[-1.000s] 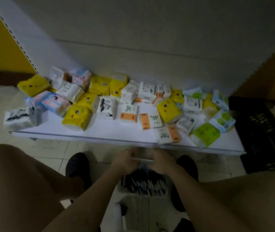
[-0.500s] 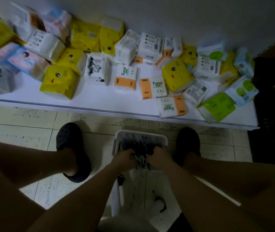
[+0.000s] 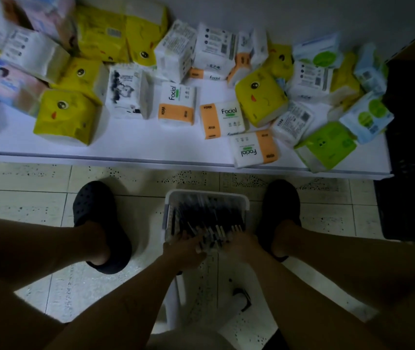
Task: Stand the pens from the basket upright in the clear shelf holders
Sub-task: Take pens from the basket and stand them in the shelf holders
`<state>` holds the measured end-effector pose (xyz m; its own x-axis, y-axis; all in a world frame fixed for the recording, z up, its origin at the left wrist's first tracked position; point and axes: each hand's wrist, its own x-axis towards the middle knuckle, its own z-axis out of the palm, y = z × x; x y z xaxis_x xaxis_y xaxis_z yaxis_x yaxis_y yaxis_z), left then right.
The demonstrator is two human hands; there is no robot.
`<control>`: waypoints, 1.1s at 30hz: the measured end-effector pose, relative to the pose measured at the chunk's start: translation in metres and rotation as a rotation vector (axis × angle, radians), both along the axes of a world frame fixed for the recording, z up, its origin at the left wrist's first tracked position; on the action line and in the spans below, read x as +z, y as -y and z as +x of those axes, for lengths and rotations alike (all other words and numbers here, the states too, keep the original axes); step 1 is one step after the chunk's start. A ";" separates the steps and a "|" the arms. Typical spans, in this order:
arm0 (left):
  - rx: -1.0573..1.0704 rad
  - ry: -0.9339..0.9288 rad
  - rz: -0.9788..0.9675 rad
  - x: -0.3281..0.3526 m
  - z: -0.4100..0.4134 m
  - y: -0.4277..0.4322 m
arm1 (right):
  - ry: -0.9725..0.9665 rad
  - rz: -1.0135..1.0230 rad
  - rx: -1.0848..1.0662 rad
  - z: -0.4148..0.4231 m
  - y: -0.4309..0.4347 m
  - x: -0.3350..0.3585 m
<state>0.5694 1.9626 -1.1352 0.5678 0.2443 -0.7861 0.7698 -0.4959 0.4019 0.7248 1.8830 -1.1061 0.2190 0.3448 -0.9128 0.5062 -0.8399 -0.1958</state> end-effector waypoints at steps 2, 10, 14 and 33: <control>0.054 0.020 -0.013 -0.003 0.002 -0.002 | 0.004 0.035 -0.020 -0.001 0.000 0.001; 0.213 -0.044 0.044 -0.004 0.016 0.000 | 0.042 0.018 -0.067 0.003 0.001 0.007; 0.166 -0.060 0.081 -0.007 0.020 -0.002 | 0.036 -0.040 0.005 0.005 0.001 0.007; 0.409 -0.069 0.079 0.010 0.029 -0.010 | 0.299 0.066 -0.095 0.007 -0.011 0.005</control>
